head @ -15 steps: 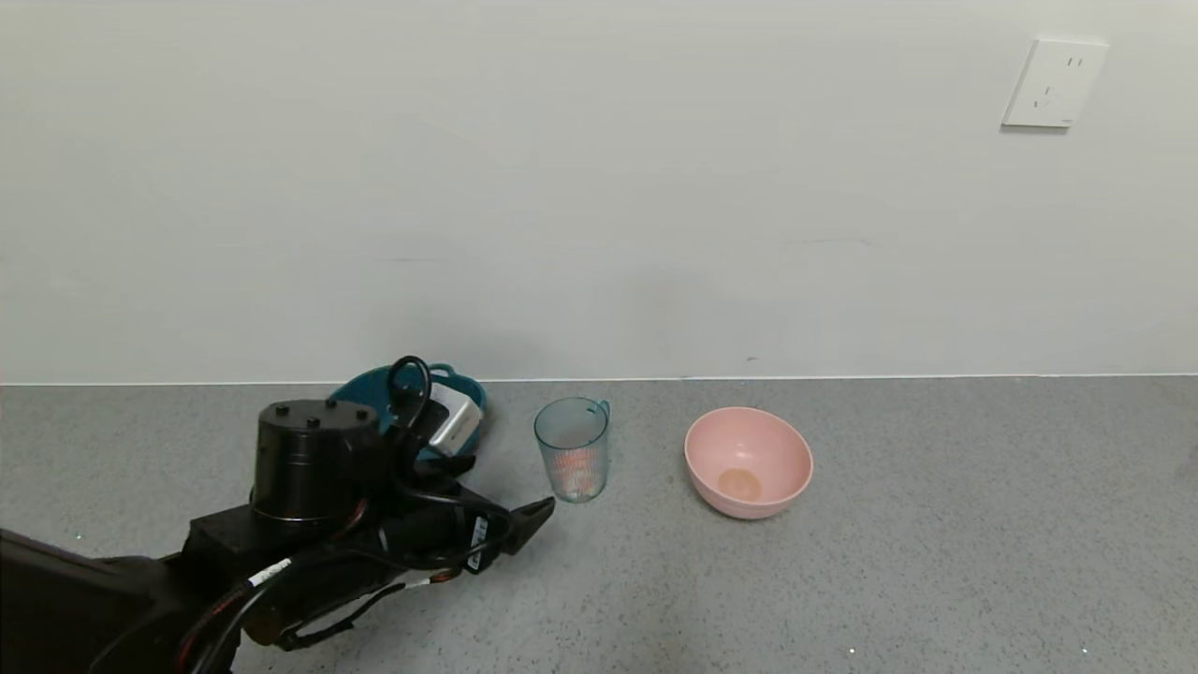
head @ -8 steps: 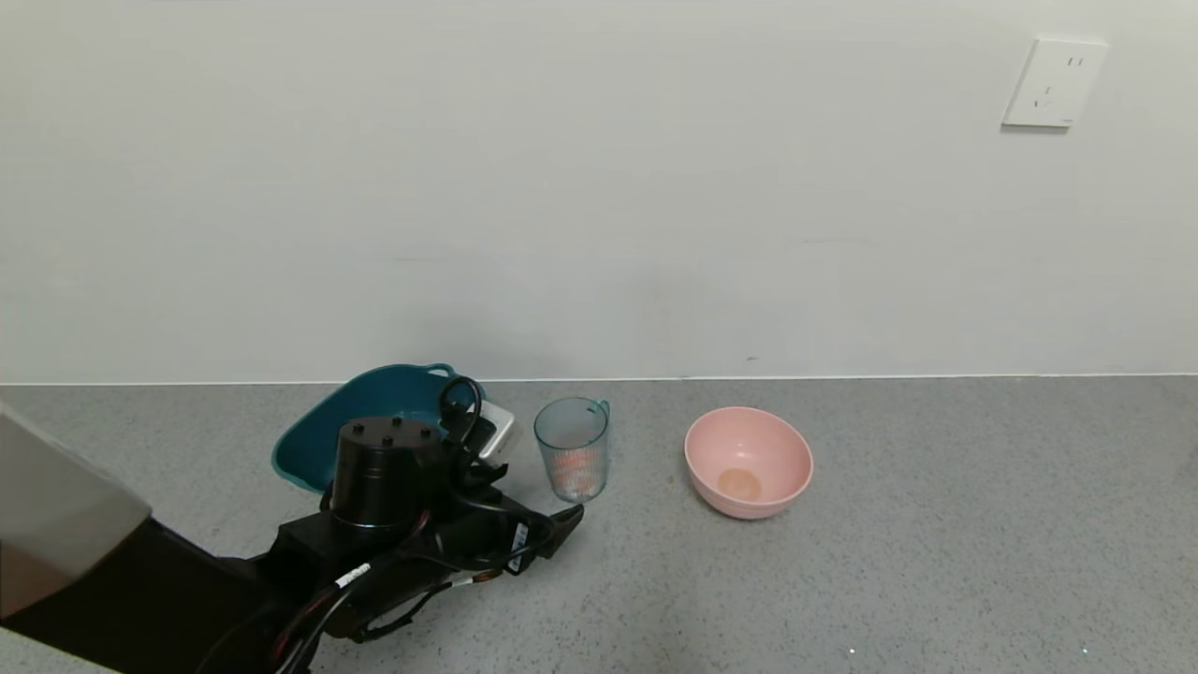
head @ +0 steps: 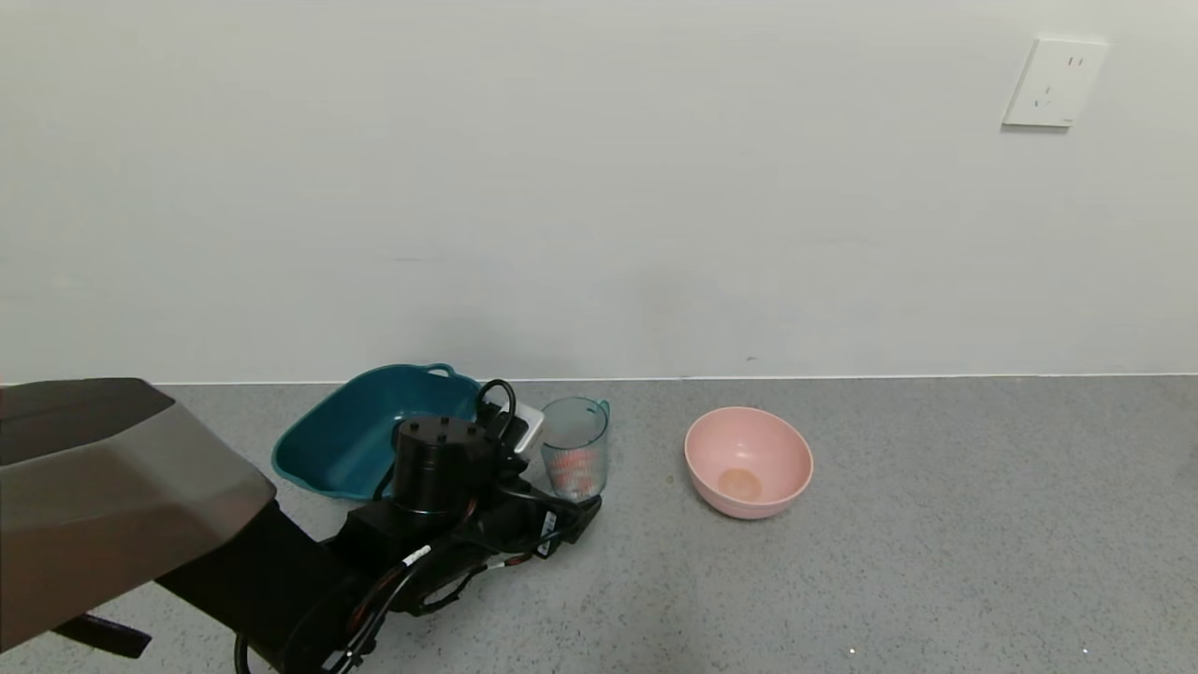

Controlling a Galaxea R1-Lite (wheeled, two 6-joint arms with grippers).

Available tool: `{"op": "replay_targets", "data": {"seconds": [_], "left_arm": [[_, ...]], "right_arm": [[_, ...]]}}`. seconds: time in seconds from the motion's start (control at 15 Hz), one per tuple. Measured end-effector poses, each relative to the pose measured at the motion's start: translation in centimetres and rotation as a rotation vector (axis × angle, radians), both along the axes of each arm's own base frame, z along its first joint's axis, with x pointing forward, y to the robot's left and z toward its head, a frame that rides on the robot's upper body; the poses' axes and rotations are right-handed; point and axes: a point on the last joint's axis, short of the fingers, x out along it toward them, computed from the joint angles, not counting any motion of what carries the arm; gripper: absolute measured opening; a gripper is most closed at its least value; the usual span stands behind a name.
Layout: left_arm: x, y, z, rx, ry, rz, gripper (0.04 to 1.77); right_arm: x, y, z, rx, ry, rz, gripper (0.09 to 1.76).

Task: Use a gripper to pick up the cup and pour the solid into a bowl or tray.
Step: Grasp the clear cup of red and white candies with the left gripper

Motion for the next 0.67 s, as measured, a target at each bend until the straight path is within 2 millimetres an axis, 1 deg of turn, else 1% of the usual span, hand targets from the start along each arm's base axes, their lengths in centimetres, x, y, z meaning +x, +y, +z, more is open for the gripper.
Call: {"op": "replay_targets", "data": {"seconds": [0.47,0.67], "left_arm": [[2.6,-0.9,-1.2,0.009,-0.013,0.026,1.72],[3.5,-1.3,-1.4,0.004,-0.021,0.026,1.72]], "right_arm": [[0.0,0.0,0.0,-0.001,0.0,0.0,1.71],[0.0,0.0,0.0,-0.001,0.0,0.0,1.71]]}}
